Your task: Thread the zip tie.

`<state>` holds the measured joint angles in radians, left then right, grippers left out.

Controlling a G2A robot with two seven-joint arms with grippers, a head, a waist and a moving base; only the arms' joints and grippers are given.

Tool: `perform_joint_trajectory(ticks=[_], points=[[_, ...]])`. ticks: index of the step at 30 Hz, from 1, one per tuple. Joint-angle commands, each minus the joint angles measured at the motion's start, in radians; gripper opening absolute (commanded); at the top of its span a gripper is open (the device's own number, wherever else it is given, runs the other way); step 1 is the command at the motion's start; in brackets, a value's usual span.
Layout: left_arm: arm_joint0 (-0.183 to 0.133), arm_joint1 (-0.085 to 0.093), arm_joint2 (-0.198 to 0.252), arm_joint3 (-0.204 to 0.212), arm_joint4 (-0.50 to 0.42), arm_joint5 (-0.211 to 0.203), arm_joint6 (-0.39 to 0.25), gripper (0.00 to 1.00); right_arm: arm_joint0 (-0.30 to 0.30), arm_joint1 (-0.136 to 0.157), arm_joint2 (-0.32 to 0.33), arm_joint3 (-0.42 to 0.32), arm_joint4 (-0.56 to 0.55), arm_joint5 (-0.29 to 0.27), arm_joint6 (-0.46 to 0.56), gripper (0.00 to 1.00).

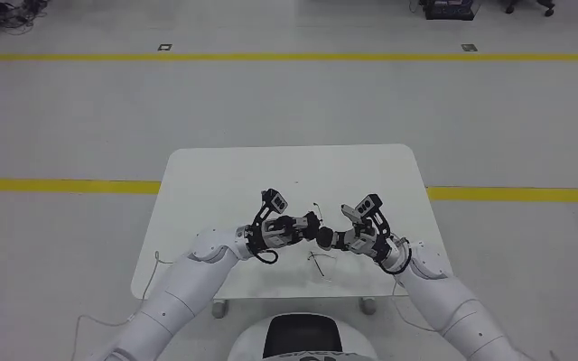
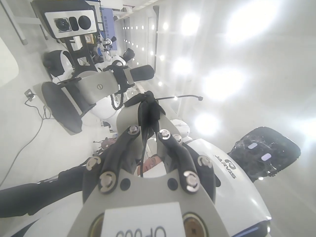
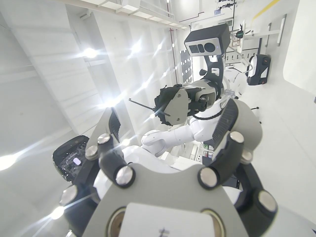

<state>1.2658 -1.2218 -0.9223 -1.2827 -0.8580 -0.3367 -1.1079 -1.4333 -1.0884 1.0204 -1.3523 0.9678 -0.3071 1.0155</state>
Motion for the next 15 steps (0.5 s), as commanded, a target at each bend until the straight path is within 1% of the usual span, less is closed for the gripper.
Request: perform_joint_trajectory(ticks=[1,4,8,12,15], points=[[0.008,-0.002,0.005,-0.013,-0.023,0.015,0.014,0.00,-0.004,-0.002,-0.001,-0.014,-0.013,0.006,-0.018,1.00],[0.009,-0.003,0.004,-0.003,-0.022,-0.003,0.021,0.00,-0.010,-0.005,0.003,-0.017,-0.007,0.007,-0.023,1.00],[0.006,-0.005,-0.001,0.019,-0.009,-0.003,0.020,0.00,-0.011,-0.009,0.007,-0.009,0.008,0.010,-0.004,1.00],[0.008,-0.012,-0.008,0.035,-0.013,-0.003,0.011,0.00,-0.010,-0.012,0.014,0.004,0.024,0.013,0.013,1.00],[0.012,-0.020,-0.013,0.047,-0.040,-0.003,-0.004,0.00,-0.005,-0.016,0.013,0.016,0.042,0.034,0.046,1.00]])
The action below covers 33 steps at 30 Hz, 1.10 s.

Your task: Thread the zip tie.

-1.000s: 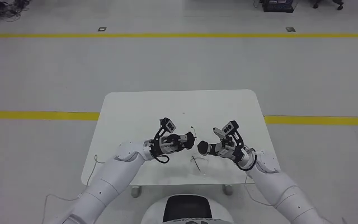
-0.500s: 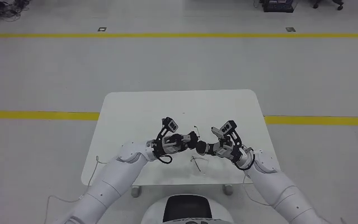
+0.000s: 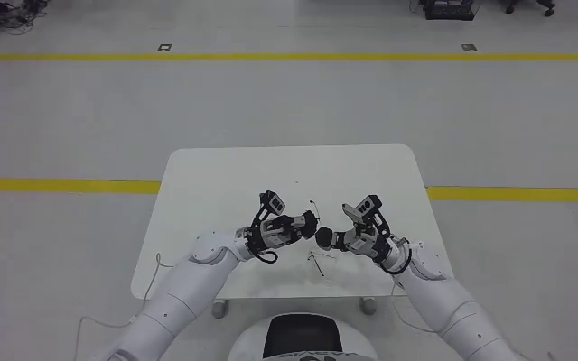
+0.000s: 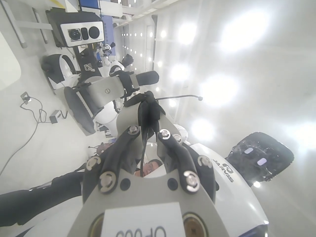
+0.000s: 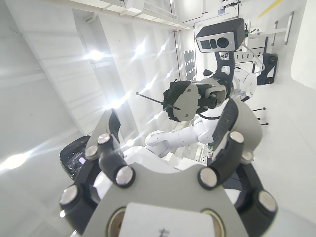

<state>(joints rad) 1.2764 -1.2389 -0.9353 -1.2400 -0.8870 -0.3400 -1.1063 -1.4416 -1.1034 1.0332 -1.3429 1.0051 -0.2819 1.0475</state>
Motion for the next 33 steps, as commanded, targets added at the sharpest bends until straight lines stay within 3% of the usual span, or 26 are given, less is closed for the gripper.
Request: perform_joint_trajectory(ticks=[1,9,12,15,29,33], points=[[-0.001,-0.005,0.001,0.004,-0.013,0.000,-0.015,0.00,0.005,-0.001,0.004,0.014,0.004,0.008,0.009,1.00],[-0.003,-0.006,0.002,-0.002,-0.009,0.000,-0.021,0.00,0.002,-0.003,0.004,0.004,0.013,0.009,0.000,1.00],[0.007,-0.006,0.004,-0.008,-0.005,0.009,0.018,0.00,-0.006,-0.006,0.017,0.001,0.066,0.015,0.023,1.00],[0.013,-0.004,0.000,-0.005,-0.015,0.010,0.016,0.00,-0.006,-0.010,0.024,0.021,0.131,0.036,0.087,1.00],[0.013,-0.007,0.005,0.014,-0.060,0.011,-0.005,0.00,0.048,-0.039,0.002,0.121,0.169,0.081,0.178,1.00],[0.010,-0.009,0.010,0.019,-0.075,0.014,-0.018,0.00,0.059,-0.046,-0.006,0.137,0.151,0.074,0.176,0.76]])
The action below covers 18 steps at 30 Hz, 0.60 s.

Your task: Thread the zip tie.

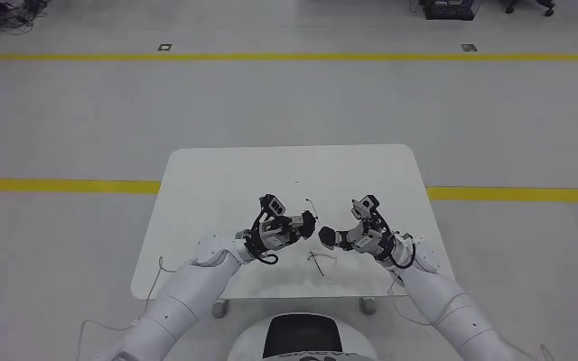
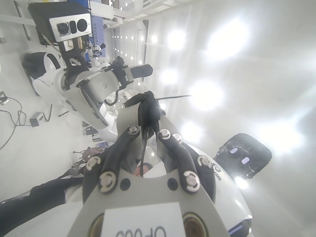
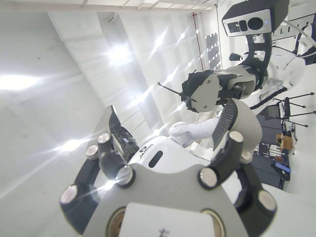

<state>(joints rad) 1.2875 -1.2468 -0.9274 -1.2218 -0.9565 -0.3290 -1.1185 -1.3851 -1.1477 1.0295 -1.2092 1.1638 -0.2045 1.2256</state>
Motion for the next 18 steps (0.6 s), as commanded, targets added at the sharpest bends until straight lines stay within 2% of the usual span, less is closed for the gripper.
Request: perform_joint_trajectory(ticks=[1,2,3,9,18], points=[[-0.002,-0.001,0.003,0.003,-0.010,0.006,-0.010,0.00,0.004,-0.004,-0.004,0.005,-0.011,-0.004,-0.005,0.70],[-0.002,-0.001,0.003,0.003,-0.010,0.006,-0.010,0.00,0.006,-0.006,-0.007,0.007,-0.012,-0.005,-0.005,0.56],[-0.002,-0.001,0.003,0.003,-0.010,0.006,-0.010,0.00,0.007,-0.008,-0.009,0.009,-0.014,-0.005,-0.005,0.49],[-0.002,-0.001,0.003,0.003,-0.010,0.006,-0.010,0.00,0.014,-0.018,-0.017,0.019,-0.016,-0.003,0.003,0.40],[-0.002,-0.001,0.003,0.003,-0.010,0.006,-0.010,0.00,0.022,-0.032,-0.026,0.034,-0.024,-0.001,0.016,0.33]])
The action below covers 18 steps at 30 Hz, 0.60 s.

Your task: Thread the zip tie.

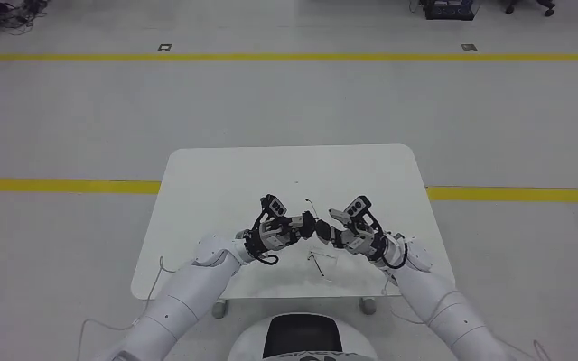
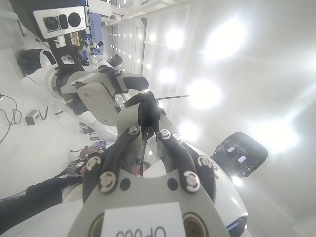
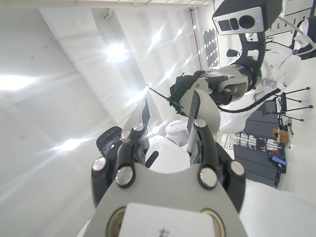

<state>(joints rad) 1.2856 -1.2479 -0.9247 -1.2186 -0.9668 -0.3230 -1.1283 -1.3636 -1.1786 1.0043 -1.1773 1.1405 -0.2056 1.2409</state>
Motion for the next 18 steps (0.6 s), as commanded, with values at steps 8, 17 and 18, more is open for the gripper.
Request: perform_joint_trajectory(ticks=[8,17,18], points=[[0.000,0.000,0.000,0.000,0.000,0.000,0.000,0.00,0.001,-0.010,0.001,0.010,-0.014,-0.005,0.008,0.25],[0.000,0.000,0.000,0.000,0.000,0.000,0.000,0.00,-0.004,-0.015,0.012,0.011,-0.030,-0.008,0.017,0.20],[0.000,0.000,0.000,0.000,0.000,0.000,0.000,0.00,-0.005,-0.016,0.014,0.011,-0.032,-0.009,0.018,0.19]])
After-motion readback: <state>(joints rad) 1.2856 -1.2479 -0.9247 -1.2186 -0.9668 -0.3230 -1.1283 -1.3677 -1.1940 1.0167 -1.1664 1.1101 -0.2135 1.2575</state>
